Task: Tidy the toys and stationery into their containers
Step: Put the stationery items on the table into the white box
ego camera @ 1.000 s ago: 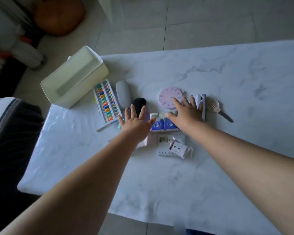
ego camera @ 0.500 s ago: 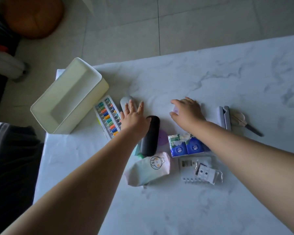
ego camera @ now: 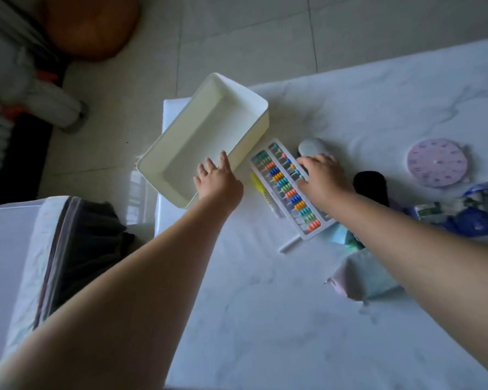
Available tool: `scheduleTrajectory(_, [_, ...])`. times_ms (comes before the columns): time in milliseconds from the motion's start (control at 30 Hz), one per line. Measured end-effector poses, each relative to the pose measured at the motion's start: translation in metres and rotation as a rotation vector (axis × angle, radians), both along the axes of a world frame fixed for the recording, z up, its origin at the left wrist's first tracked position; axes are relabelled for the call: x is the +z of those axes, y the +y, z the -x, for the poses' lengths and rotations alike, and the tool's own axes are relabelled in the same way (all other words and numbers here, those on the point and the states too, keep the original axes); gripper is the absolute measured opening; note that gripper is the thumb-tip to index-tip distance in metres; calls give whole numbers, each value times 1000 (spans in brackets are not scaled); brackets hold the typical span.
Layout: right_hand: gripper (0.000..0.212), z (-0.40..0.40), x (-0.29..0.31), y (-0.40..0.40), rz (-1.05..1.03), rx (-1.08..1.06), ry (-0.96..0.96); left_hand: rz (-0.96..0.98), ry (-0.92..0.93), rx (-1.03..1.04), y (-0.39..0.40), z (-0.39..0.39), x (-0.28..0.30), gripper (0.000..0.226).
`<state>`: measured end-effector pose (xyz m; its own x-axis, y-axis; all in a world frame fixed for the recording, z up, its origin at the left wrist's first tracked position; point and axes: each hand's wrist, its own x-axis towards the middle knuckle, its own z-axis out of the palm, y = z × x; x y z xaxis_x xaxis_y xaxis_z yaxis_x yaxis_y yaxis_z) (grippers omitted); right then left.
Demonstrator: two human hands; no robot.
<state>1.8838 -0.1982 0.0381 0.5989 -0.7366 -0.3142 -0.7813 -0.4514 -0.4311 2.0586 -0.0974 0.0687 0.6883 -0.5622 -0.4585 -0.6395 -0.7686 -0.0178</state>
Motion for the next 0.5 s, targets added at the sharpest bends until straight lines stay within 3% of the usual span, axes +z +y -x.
scheduleTrajectory(133, [64, -18, -12, 15, -15, -52, 213, -23, 73, -5, 29, -31, -17, 72])
scheduleTrajectory(333, [85, -23, -28, 28, -35, -141, 413, -37, 117, -85, 52, -28, -27, 30])
scheduleTrajectory(400, [91, -22, -31, 32, -96, -229, 438, -37, 173, -82, 57, -13, -30, 29])
scheduleTrajectory(500, [66, -17, -27, 33, -176, -342, 322, 0, 237, -55, 59, 12, -31, 33])
